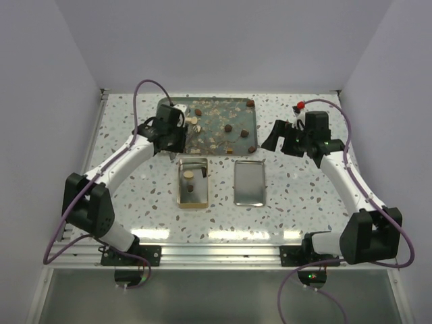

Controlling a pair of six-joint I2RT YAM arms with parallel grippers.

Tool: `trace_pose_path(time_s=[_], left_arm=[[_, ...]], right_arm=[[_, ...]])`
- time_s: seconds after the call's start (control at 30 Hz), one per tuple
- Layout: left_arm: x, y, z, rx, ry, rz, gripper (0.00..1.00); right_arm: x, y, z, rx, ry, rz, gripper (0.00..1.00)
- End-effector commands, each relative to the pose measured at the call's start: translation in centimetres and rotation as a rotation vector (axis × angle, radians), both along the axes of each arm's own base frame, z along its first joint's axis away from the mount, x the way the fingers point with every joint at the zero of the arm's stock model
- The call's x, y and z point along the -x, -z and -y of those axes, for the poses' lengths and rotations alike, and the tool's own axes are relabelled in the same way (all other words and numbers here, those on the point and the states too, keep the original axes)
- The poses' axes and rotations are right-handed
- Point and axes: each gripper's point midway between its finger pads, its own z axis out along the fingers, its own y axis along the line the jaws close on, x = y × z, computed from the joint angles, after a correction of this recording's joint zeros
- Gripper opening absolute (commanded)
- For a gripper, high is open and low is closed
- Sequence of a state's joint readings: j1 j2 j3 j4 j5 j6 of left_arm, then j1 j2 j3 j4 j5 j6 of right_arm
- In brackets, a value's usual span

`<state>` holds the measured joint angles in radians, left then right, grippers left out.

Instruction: Pack the chocolate

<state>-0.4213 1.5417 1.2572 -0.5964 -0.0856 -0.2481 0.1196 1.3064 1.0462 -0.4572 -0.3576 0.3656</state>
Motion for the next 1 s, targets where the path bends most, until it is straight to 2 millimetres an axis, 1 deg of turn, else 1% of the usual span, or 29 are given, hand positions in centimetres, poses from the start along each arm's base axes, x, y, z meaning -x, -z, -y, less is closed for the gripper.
trace_pose_path(time_s=[0.0, 0.13, 0.17, 0.23, 0.27, 0.33, 0.37, 0.6, 0.97], left_arm=[[-2.1, -1.2, 0.3, -0.015, -0.013, 0.075, 0.40], [-2.9, -1.1, 0.7, -0.023, -0.012, 0.081, 0.41], [-3.1, -0.7, 0.8, -0.029, -0.012, 0.074, 0.42], [-3.5, -0.6, 1.2, -0.032, -0.007, 0.075, 0.42], [-3.7, -0.3, 1.4, -0.034, -0.004, 0.068, 0.42], [-4.0, -0.6, 1.9, -0.029, 0.004, 0.078, 0.42], [-4.1, -0.4, 2.1, -0.033, 0.005, 0.074, 0.43], [-4.5, 0.1, 1.7, -0.074, -0.002, 0.062, 0.43], [-5.0, 0.7, 2.3, -0.066, 0.013, 0.047, 0.42]], right_arm=[[-0.2, -1.8, -0.1, 0.004, -0.007, 0.048, 0.97], [-0.5, -2.0, 0.0, 0.006, -0.007, 0.053, 0.98], [-0.5, -2.0, 0.0, 0.007, -0.008, 0.052, 0.98], [-0.6, -1.9, 0.0, 0.008, -0.009, 0.049, 0.98], [-0.6, -2.0, 0.0, 0.010, -0.010, 0.050, 0.97], [-0.8, -2.0, -0.1, 0.010, -0.013, 0.052, 0.97], [-0.7, -2.0, 0.0, 0.013, -0.011, 0.051, 0.98], [-0.8, -1.9, 0.0, 0.022, -0.013, 0.051, 0.98], [-0.9, -1.5, 0.0, 0.023, -0.015, 0.041, 0.98]])
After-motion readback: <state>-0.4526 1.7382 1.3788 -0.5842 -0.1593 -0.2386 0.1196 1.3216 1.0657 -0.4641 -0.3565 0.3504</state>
